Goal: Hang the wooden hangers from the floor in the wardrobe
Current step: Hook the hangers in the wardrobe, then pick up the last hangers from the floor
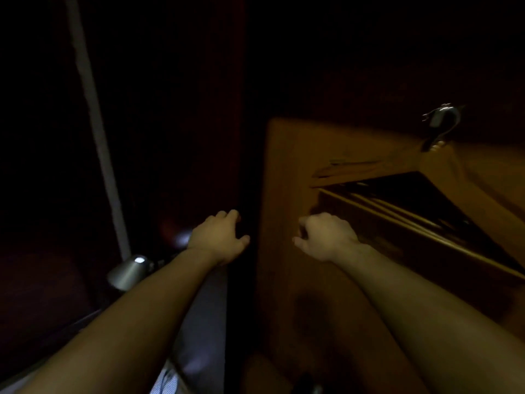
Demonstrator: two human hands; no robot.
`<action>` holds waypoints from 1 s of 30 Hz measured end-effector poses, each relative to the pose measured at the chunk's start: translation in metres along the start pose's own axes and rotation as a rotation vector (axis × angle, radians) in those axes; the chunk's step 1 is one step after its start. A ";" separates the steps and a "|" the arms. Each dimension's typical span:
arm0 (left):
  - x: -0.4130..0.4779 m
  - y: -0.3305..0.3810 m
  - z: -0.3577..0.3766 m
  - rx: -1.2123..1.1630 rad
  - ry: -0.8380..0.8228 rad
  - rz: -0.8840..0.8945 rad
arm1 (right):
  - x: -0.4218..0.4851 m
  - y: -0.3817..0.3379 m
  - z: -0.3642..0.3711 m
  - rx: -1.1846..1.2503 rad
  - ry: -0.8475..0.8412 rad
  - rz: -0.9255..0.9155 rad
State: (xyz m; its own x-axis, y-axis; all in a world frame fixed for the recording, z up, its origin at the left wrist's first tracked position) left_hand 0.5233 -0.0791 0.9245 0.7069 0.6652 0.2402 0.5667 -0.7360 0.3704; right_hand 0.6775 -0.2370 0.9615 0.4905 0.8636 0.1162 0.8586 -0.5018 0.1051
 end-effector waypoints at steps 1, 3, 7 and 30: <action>-0.012 -0.010 -0.002 0.026 -0.003 -0.024 | 0.000 -0.012 0.004 0.012 -0.003 -0.029; -0.036 -0.030 -0.007 0.064 -0.006 -0.080 | -0.001 -0.037 0.011 0.034 -0.009 -0.087; -0.081 -0.073 -0.026 0.071 0.014 -0.193 | -0.010 -0.093 0.018 0.034 -0.038 -0.219; -0.279 -0.297 -0.083 0.018 -0.057 -0.390 | -0.091 -0.415 0.066 0.147 -0.257 -0.422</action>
State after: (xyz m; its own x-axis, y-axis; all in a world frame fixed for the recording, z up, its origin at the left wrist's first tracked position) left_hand 0.1225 -0.0357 0.8224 0.4592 0.8876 0.0346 0.8042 -0.4320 0.4083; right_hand 0.2863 -0.1036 0.8422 0.1014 0.9828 -0.1547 0.9925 -0.1105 -0.0519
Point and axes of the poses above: each hand's wrist, its own x-axis towards the middle knuckle, its own z-axis out of the palm, y = z × x, the point moved 1 cm from there along x, towards the middle knuckle, and after that the axes turned 6 degrees about -x, right-handed, at the moved point
